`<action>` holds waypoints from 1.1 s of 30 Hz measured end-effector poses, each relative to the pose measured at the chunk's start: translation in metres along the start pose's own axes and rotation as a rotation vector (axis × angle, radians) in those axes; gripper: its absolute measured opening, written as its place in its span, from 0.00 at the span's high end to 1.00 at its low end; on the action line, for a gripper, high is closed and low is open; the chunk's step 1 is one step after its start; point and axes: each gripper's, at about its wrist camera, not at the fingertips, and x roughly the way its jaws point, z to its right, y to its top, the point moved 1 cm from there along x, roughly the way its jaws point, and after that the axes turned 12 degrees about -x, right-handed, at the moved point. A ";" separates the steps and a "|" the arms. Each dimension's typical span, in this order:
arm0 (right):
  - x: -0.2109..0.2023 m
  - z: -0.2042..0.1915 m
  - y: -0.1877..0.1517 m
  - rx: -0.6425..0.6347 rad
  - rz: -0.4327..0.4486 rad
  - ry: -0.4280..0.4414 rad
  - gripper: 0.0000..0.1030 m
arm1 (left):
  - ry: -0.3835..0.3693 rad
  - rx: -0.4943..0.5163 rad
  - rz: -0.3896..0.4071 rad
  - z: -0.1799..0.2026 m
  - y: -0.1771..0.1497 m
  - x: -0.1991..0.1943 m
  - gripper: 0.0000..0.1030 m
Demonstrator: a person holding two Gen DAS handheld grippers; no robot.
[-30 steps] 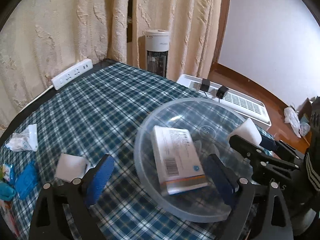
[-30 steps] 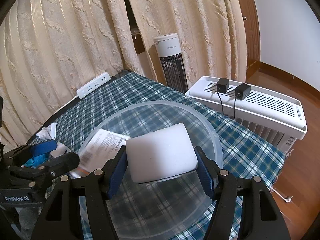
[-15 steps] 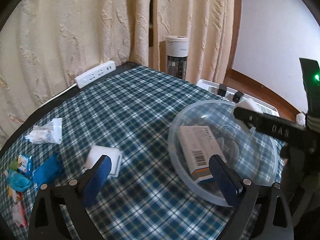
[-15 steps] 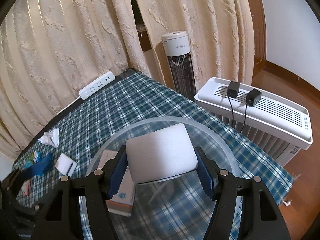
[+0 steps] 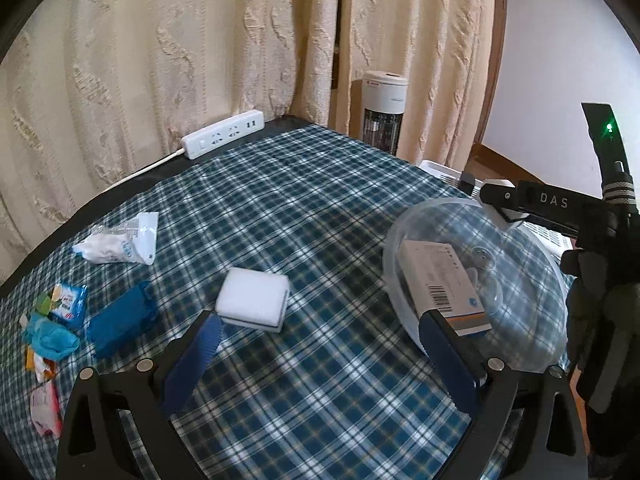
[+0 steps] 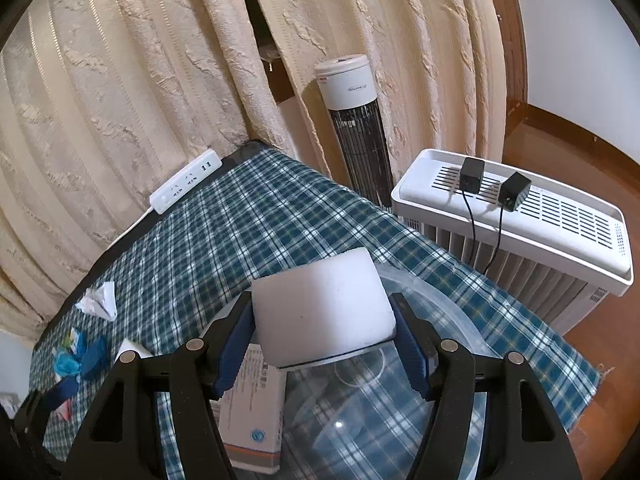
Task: Organize objects
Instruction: 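Open the left tool to drop the box into the bowl while the right tool releases the sponge, then grasp the small white sponge with the right tool while the left tool moves toward the blue pack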
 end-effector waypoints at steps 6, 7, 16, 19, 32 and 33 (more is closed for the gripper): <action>0.001 -0.001 0.000 0.001 0.002 -0.003 0.28 | 0.011 -0.038 -0.004 -0.016 0.001 -0.003 0.02; 0.001 -0.001 0.000 0.001 0.001 -0.004 0.28 | 0.012 -0.042 -0.006 -0.018 0.001 -0.003 0.02; -0.009 -0.020 -0.001 -0.027 0.038 0.003 0.28 | 0.018 -0.071 -0.008 -0.035 -0.001 -0.004 0.02; -0.015 -0.035 -0.002 -0.055 0.058 0.025 0.28 | 0.025 -0.089 -0.008 -0.043 -0.001 -0.005 0.02; -0.019 -0.104 -0.012 -0.177 0.073 0.138 0.28 | 0.058 -0.168 0.003 -0.081 -0.003 -0.013 0.02; -0.018 -0.108 -0.014 -0.181 0.069 0.144 0.28 | 0.063 -0.176 0.004 -0.084 -0.003 -0.013 0.02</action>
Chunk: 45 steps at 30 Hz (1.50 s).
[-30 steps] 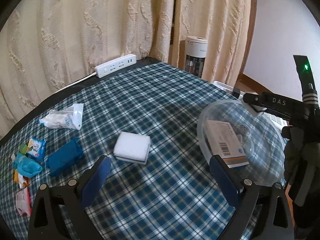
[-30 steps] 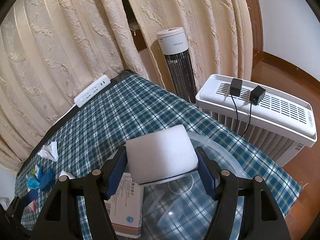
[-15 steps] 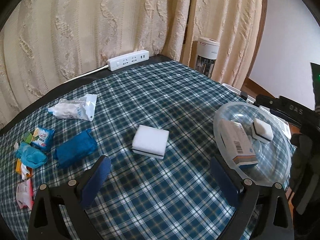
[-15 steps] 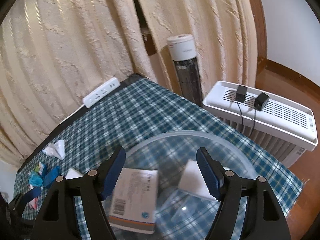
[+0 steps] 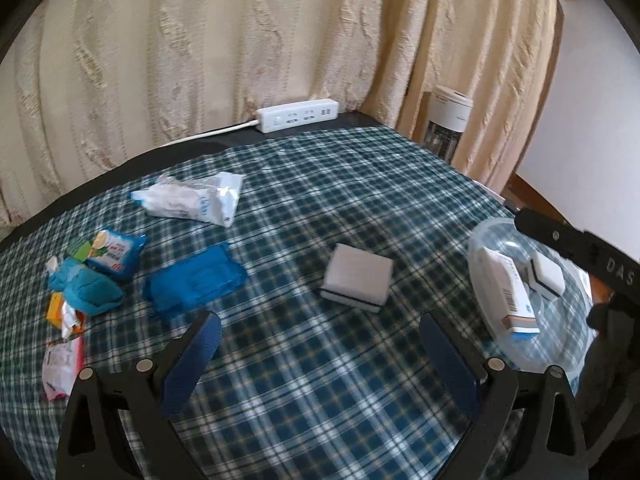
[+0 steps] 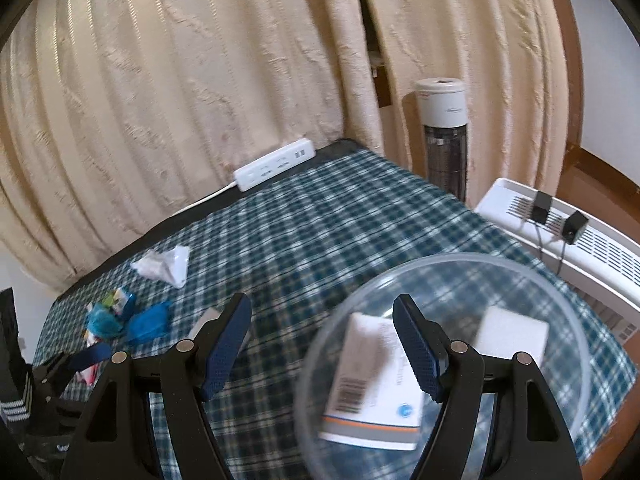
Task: Organize objects
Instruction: 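Grasp the small white sponge with the right tool while the left tool moves toward the blue pack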
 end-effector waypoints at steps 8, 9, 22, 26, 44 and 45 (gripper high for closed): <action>0.009 -0.032 -0.002 -0.037 -0.006 0.052 0.28 | 0.053 -0.072 0.009 -0.037 0.004 -0.004 0.02; 0.011 -0.036 -0.002 -0.041 -0.009 0.060 0.28 | 0.061 -0.082 0.010 -0.042 0.005 -0.005 0.02; 0.043 -0.088 -0.011 -0.124 -0.059 0.133 0.28 | 0.140 -0.176 0.012 -0.096 0.006 -0.006 0.02; 0.058 -0.097 -0.011 -0.134 -0.083 0.138 0.28 | 0.147 -0.190 0.007 -0.105 0.006 -0.006 0.02; 0.117 -0.111 -0.015 -0.170 -0.178 0.067 0.25 | 0.140 -0.220 -0.048 -0.122 0.004 0.014 0.02; 0.118 -0.111 -0.015 -0.168 -0.180 0.069 0.25 | 0.140 -0.221 -0.049 -0.122 0.004 0.014 0.02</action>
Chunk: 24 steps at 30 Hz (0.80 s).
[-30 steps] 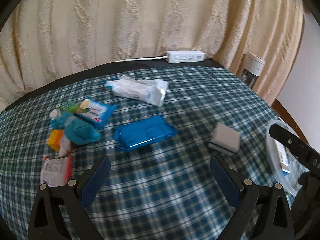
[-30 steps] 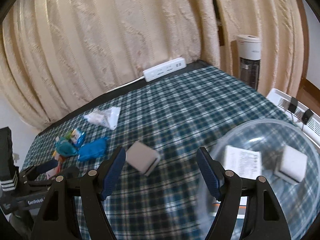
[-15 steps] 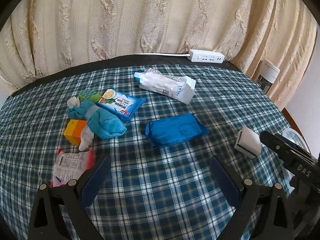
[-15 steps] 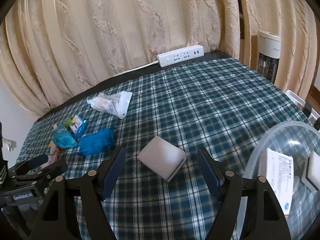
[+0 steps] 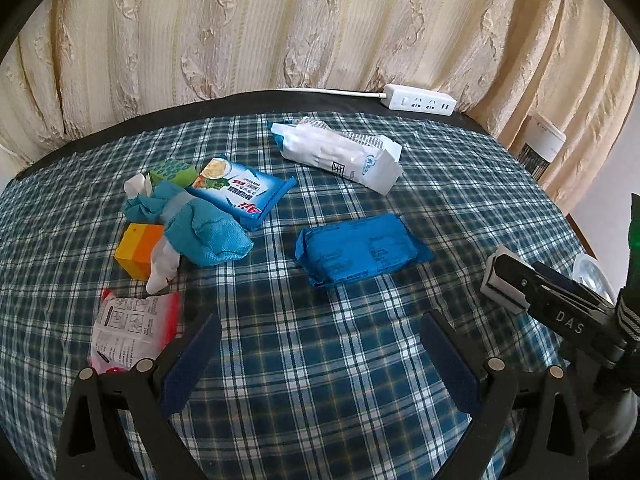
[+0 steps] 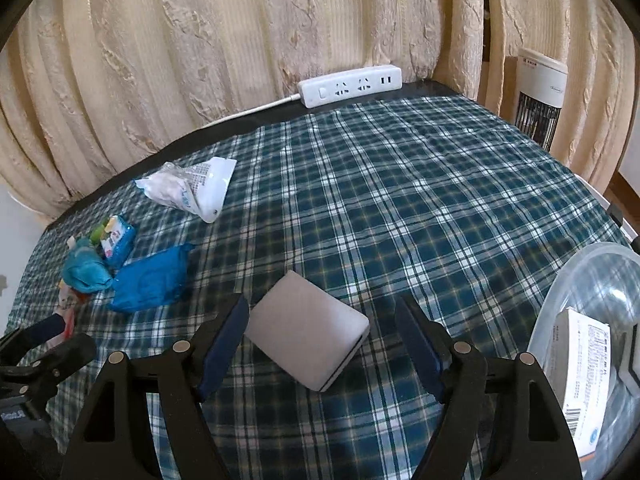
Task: Organize objects
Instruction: 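Grasp the small white sponge with the right tool while the left tool moves toward the blue pack, then grasp the blue wet-wipe pack with the left tool while the right tool holds the sponge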
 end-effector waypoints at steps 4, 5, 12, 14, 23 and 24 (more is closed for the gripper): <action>0.004 0.001 0.001 -0.001 0.001 0.012 0.25 | 0.011 0.001 -0.004 0.001 0.000 0.002 0.02; 0.005 0.001 0.001 -0.002 0.002 0.015 0.25 | 0.015 0.003 -0.004 0.002 0.000 0.003 0.02; 0.009 0.001 -0.001 0.003 0.010 0.054 0.25 | 0.048 0.027 0.017 0.007 0.004 -0.001 0.02; 0.008 0.001 -0.002 0.004 0.017 0.060 0.25 | 0.059 0.037 0.027 0.011 0.007 -0.001 0.02; 0.004 -0.005 -0.003 -0.031 0.032 0.081 0.36 | 0.076 0.109 0.024 0.028 0.019 0.016 0.02; 0.004 -0.004 -0.003 -0.027 0.030 0.085 0.37 | 0.077 0.113 0.016 0.029 0.021 0.019 0.02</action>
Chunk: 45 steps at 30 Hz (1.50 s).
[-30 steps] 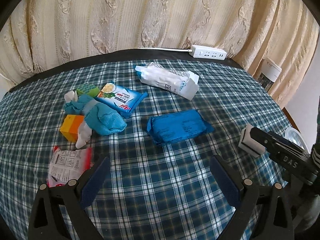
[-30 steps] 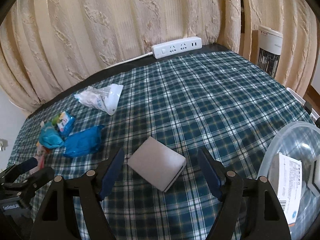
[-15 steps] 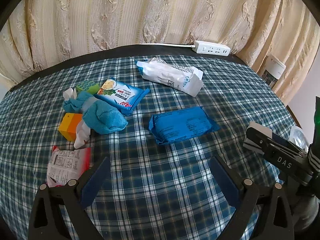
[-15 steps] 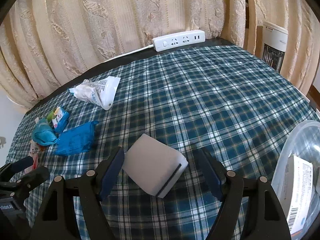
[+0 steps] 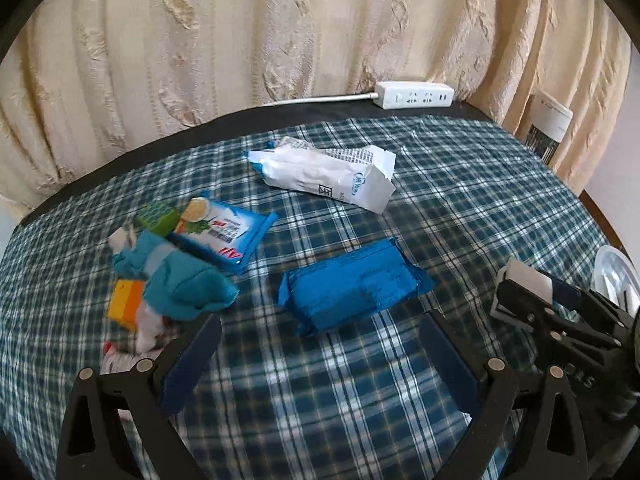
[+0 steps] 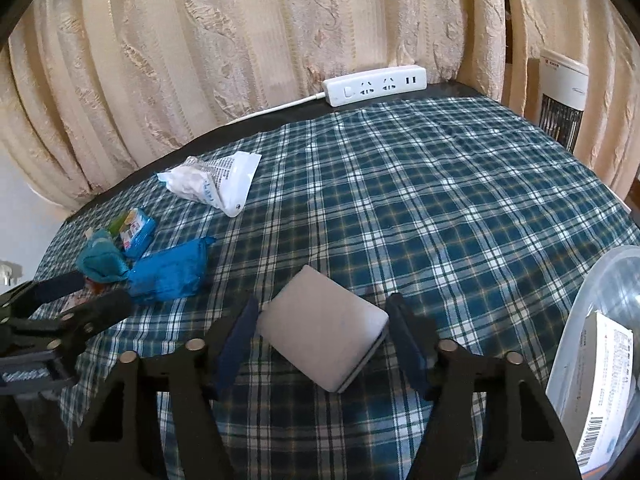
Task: Organize objects
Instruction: 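Grasp the blue wet-wipe pack with the left tool while the right tool holds the sponge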
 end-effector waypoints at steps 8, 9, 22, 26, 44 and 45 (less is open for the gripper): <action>0.000 0.006 -0.001 0.037 0.001 0.035 0.39 | -0.014 0.062 -0.051 0.007 0.008 0.024 0.02; 0.000 0.007 -0.001 0.039 0.001 0.037 0.39 | -0.016 0.074 -0.052 0.008 0.009 0.025 0.02; -0.001 0.009 -0.002 0.055 0.003 0.049 0.39 | -0.005 0.159 -0.097 0.022 0.013 0.049 0.02; -0.001 0.009 -0.002 0.055 0.004 0.049 0.39 | 0.002 0.155 -0.106 0.023 0.011 0.052 0.02; -0.003 0.010 -0.001 0.066 0.008 0.049 0.39 | -0.072 0.174 -0.122 0.039 0.006 0.041 0.02; -0.003 0.010 -0.001 0.068 0.007 0.048 0.39 | -0.067 0.163 -0.117 0.037 0.009 0.042 0.02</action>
